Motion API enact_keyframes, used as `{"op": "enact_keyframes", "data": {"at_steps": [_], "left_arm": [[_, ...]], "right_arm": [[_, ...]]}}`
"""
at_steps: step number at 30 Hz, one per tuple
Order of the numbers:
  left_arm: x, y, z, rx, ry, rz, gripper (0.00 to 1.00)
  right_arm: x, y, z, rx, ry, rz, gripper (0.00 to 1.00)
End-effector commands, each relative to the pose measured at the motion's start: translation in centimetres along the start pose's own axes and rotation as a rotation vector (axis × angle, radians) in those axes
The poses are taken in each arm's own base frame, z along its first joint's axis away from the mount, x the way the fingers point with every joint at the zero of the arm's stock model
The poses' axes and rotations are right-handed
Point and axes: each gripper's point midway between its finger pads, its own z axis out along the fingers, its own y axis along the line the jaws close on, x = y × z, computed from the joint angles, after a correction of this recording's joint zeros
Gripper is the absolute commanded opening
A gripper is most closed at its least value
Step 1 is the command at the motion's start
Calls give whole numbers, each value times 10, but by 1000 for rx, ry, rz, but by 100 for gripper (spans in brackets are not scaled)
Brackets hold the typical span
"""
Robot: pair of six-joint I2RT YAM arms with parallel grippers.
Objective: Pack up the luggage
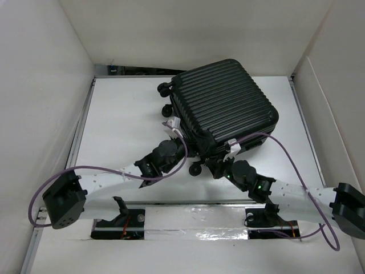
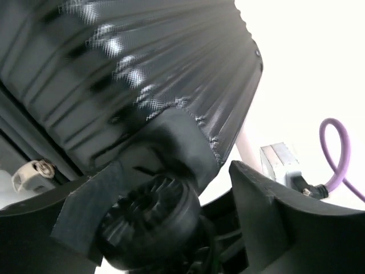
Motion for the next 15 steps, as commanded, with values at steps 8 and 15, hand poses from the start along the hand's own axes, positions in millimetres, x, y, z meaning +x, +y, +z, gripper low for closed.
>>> {"op": "enact_keyframes", "data": {"at_steps": [8, 15], "left_arm": [[-179, 88, -41, -268, -331, 2, 79], [-241, 151, -16, -324, -249, 130, 70]], "right_arm": [[-37, 9, -29, -152, -79, 7, 0], [-31, 10, -34, -202, -75, -5, 0]]}}
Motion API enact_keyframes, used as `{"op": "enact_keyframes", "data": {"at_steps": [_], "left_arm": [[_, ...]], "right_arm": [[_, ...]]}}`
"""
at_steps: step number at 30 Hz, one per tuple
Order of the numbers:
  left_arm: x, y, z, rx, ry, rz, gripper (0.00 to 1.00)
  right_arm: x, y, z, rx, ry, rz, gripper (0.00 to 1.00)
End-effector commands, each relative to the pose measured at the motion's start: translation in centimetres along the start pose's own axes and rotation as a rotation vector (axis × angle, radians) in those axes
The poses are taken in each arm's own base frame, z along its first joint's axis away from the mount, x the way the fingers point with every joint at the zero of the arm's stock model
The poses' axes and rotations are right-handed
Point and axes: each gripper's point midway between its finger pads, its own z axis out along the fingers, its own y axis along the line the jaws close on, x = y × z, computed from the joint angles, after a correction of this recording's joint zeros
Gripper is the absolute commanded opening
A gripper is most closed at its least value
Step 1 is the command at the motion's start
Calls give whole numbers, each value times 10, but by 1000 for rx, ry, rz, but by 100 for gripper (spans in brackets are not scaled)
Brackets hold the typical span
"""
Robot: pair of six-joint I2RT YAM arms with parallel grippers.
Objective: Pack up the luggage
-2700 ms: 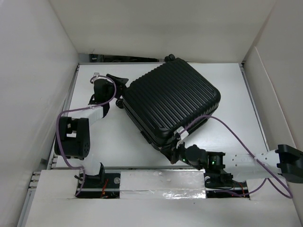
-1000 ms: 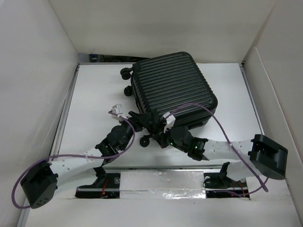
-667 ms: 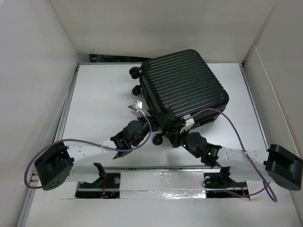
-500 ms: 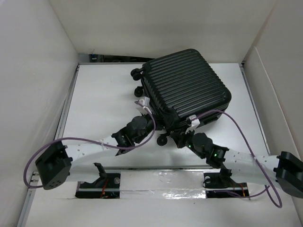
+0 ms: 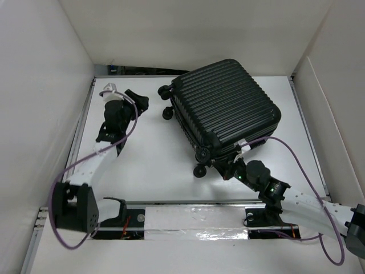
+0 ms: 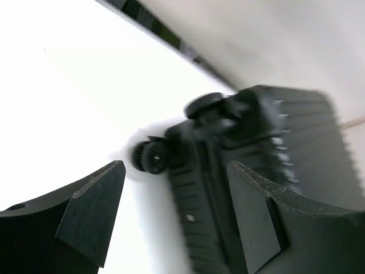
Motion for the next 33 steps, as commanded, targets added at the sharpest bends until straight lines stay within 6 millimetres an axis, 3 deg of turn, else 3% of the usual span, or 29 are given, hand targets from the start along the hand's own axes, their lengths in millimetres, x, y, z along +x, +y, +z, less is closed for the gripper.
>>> {"op": "enact_keyframes", "data": {"at_steps": [1, 3, 4, 6, 13, 18, 19, 24, 25, 27, 28, 33], "left_arm": [[10, -13, 26, 122, 109, 144, 69], [14, -24, 38, 225, 129, 319, 70], [25, -19, 45, 244, 168, 365, 71], [25, -26, 51, 296, 189, 478, 74], [38, -35, 80, 334, 318, 711, 78], [39, -43, 99, 372, 352, 756, 80], [50, -35, 106, 371, 394, 756, 80], [59, -42, 124, 414, 453, 786, 77], [71, -39, 126, 419, 487, 783, 76], [70, -42, 132, 428, 491, 783, 73], [81, -39, 136, 426, 516, 786, 72], [77, -55, 149, 450, 467, 751, 69]], "right_arm": [[-21, 25, 0, -121, -68, -9, 0], [-19, 26, 1, -128, -55, -11, 0], [-19, 26, 1, -127, -53, -17, 0], [-21, 22, 1, -116, -58, -23, 0], [-20, 24, -2, -135, -57, -33, 0], [-15, 30, -2, -176, -29, -39, 0], [-15, 32, -1, -181, -29, -41, 0], [-18, 29, 1, -173, -26, -44, 0], [-18, 30, 1, -177, -24, -44, 0], [-18, 31, 0, -179, -23, -44, 0], [-19, 31, 0, -181, -24, -44, 0], [-20, 28, -1, -172, -28, -38, 0]]}}
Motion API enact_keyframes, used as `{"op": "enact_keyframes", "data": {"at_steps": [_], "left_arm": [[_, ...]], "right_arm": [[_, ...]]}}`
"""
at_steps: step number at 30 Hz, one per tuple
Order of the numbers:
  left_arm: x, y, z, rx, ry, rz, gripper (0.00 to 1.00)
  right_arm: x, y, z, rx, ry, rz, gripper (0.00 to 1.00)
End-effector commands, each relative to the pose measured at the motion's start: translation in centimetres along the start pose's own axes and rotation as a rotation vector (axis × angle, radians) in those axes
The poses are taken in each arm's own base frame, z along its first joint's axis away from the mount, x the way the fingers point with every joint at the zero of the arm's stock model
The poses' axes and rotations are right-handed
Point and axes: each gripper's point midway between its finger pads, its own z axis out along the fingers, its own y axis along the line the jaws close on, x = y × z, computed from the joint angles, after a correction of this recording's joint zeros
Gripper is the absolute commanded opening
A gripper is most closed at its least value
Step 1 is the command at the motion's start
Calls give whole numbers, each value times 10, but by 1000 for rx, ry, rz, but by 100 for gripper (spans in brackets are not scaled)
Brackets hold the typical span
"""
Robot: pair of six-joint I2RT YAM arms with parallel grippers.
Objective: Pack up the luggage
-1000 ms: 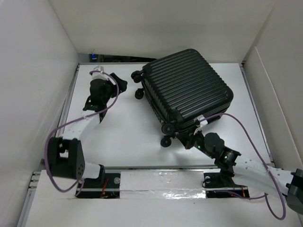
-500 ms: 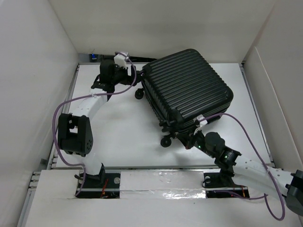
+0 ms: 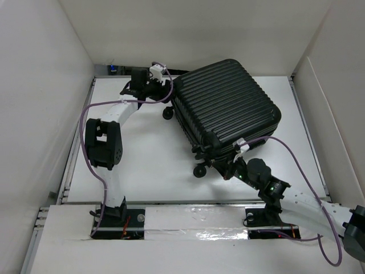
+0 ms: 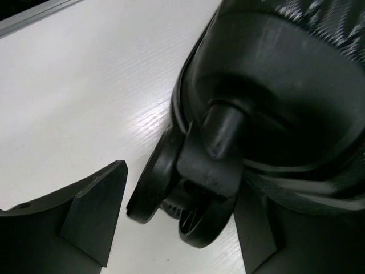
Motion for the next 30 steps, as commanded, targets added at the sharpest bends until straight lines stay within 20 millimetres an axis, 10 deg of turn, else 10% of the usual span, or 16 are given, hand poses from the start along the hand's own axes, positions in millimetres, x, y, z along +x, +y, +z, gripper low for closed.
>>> {"op": "enact_keyframes", "data": {"at_steps": [1, 9, 19, 25, 30], "left_arm": [[-50, -18, -2, 51, -136, 46, 67], [-72, -26, -11, 76, -200, 30, 1], [-6, -20, -59, -174, -281, -180, 0], [35, -91, -96, -144, -368, -311, 0], [82, -157, -117, -72, -350, -329, 0]], "right_arm": [[-24, 27, -1, -117, -60, -3, 0], [-25, 14, -2, -75, -61, -1, 0], [-87, -25, 4, 11, -169, -89, 0], [-138, -50, 17, 19, -220, -114, 0], [-125, -69, 13, 65, -161, -79, 0]]}}
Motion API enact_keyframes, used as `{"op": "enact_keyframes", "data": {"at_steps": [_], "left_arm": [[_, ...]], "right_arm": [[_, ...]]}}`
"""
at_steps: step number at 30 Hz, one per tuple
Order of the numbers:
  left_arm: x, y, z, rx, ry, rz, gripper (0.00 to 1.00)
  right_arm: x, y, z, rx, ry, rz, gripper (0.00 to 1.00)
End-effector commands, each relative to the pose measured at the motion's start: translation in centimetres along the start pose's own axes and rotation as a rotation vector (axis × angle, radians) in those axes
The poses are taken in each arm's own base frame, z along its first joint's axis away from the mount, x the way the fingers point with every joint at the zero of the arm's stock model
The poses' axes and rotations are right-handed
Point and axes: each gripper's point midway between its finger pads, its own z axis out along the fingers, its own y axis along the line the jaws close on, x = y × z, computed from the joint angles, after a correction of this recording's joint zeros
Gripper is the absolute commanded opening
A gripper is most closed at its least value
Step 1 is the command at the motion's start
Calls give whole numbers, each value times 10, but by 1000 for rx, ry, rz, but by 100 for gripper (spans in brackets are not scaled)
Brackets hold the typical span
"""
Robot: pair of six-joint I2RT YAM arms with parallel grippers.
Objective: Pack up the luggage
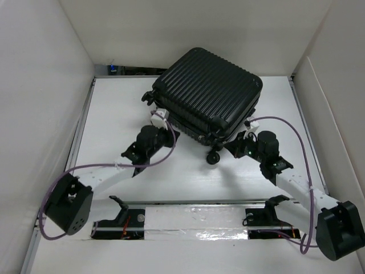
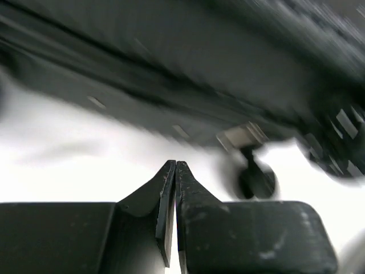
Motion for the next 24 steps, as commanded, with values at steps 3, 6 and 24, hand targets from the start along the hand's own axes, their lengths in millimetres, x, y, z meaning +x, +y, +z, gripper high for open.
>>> {"op": "enact_keyframes", "data": {"at_steps": [3, 6, 24], "left_arm": [[6, -44, -29, 75, -93, -87, 0], [15, -76, -39, 168, -74, -84, 0], [0, -197, -24, 523, 50, 55, 72]], "right_arm": [[-61, 26, -7, -86, -282, -61, 0], [-33, 35, -4, -102, -289, 8, 0], [-18, 9, -10, 102, -339, 61, 0]]}}
